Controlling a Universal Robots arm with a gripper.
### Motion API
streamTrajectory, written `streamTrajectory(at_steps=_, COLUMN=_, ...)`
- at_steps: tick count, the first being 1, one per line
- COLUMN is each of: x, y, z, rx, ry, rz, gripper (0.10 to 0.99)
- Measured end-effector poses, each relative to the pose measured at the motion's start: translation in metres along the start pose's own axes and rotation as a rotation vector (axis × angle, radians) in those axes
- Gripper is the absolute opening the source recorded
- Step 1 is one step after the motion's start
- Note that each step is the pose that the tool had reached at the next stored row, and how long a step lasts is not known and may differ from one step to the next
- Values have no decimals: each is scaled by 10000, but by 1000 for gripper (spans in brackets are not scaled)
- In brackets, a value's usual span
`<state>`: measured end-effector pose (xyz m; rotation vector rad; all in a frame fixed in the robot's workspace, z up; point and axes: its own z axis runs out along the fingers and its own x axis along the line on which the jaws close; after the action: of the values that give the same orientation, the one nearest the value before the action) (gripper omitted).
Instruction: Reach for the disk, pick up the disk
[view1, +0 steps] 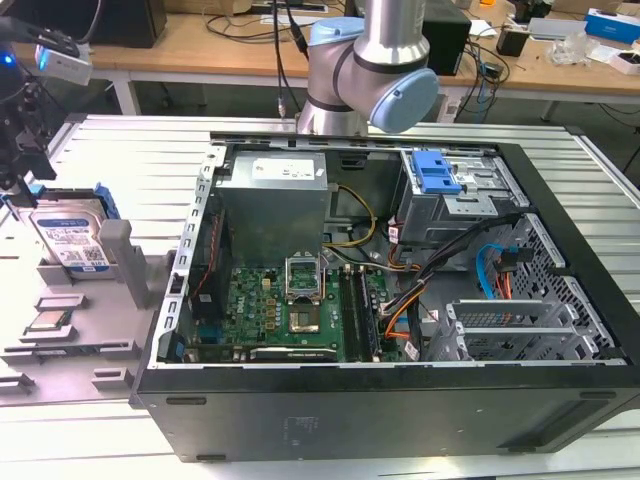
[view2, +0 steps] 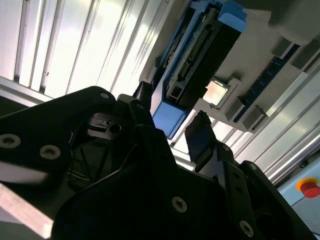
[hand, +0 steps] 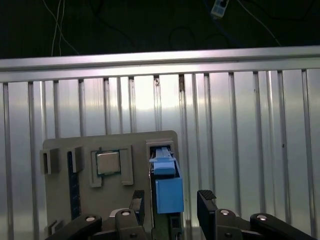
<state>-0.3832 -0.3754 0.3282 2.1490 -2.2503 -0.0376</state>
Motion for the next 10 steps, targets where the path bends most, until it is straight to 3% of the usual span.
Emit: streamTrajectory(at_steps=10, x=0, y=-2, z=61, rx=1, ry=0, rz=0, gripper=545)
